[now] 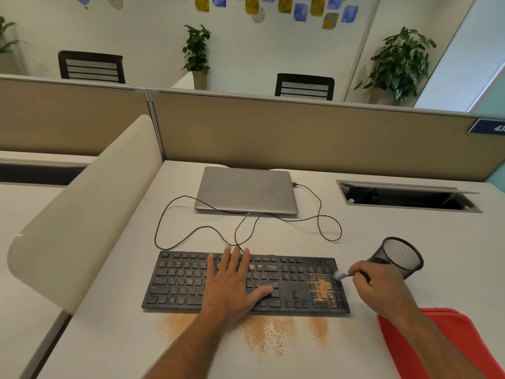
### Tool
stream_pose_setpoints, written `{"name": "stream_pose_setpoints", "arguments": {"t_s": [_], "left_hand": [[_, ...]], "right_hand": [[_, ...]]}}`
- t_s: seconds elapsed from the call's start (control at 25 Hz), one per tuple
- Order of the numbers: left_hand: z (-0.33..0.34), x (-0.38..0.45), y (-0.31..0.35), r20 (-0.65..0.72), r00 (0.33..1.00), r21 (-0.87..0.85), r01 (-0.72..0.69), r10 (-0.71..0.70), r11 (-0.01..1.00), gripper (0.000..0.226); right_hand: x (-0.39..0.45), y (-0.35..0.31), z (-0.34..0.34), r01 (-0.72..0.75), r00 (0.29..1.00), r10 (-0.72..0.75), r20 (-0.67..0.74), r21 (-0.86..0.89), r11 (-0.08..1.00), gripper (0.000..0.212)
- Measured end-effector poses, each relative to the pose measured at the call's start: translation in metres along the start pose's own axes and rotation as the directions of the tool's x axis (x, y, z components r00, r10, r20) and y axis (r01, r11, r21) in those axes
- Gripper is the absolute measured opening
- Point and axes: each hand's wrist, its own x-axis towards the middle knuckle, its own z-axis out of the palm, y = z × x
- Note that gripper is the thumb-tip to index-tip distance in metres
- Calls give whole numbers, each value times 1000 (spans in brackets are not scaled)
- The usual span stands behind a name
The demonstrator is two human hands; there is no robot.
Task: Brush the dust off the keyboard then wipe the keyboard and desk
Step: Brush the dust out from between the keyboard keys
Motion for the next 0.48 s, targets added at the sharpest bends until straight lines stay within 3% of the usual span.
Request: {"name": "stream_pose_setpoints", "arguments": {"t_s": [0.08, 0.2, 0.36, 0.48], "left_hand": [[0, 0, 0, 4, 1000, 0, 0, 0, 1000, 109], [0, 1, -1, 6, 1000, -3, -1, 1, 1000, 109], [-1, 0, 0, 0, 1000, -11, 0, 0, 1000, 108], [-2, -1, 0, 2, 1000, -14, 0, 0, 1000, 108]], "right_hand": [[3, -10, 4, 55, 997, -52, 52, -62, 997, 17], [5, -21, 9, 85, 989, -82, 124, -21, 996, 21], [9, -17, 4, -14, 1000, 14, 5, 79, 997, 21], [11, -19, 5, -2, 998, 2, 62, 6, 1000, 20]]}}
